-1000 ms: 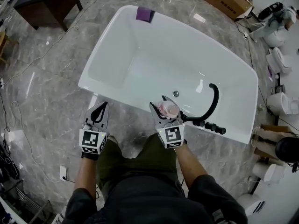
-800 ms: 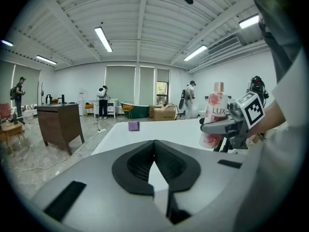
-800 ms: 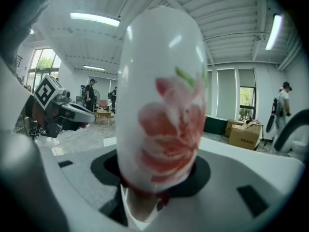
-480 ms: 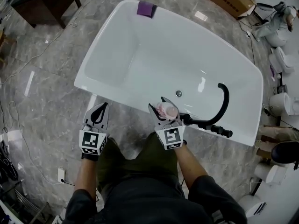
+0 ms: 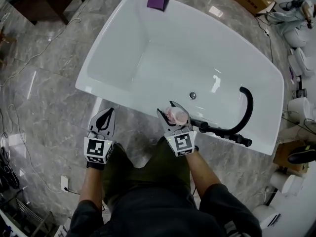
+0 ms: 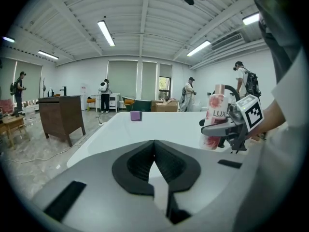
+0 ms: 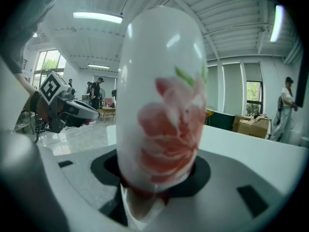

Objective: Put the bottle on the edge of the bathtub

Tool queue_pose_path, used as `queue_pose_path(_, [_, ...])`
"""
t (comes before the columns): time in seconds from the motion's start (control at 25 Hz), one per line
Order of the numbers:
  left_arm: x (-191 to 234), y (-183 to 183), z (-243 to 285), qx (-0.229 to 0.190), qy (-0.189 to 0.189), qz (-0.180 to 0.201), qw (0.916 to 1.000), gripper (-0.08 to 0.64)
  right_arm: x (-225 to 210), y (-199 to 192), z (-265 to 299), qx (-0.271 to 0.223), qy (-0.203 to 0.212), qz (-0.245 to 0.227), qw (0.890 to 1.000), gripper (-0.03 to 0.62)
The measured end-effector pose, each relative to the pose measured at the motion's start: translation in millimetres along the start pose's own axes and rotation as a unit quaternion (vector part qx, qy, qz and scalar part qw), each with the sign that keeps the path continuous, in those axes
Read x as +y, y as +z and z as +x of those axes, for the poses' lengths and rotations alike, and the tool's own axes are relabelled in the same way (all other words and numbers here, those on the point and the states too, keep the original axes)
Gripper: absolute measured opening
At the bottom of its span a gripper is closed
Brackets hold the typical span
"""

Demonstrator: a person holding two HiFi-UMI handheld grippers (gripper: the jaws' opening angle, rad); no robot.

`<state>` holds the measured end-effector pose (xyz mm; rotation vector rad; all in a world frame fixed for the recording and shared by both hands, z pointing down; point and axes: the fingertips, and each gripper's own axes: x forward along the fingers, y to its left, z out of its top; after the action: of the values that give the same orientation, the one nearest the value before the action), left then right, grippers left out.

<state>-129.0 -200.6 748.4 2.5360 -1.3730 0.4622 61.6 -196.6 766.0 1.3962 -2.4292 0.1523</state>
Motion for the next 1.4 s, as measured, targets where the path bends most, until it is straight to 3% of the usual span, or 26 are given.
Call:
queue_pose_path(0.52, [8.5,-29.4,14.1,0.014,0.0,-0.005,0.9999,0.002,0.8,-27.3,22.1,0.004,0.001,-0.003,1.0,0.221])
queue_pose_path(1.4, [0.0,-43.4,9.9,0.032,0.0,-0.014,0.9994,0.002,3.6,-26.5,21.0,-0.011,0.018,0.003,1.0,0.249])
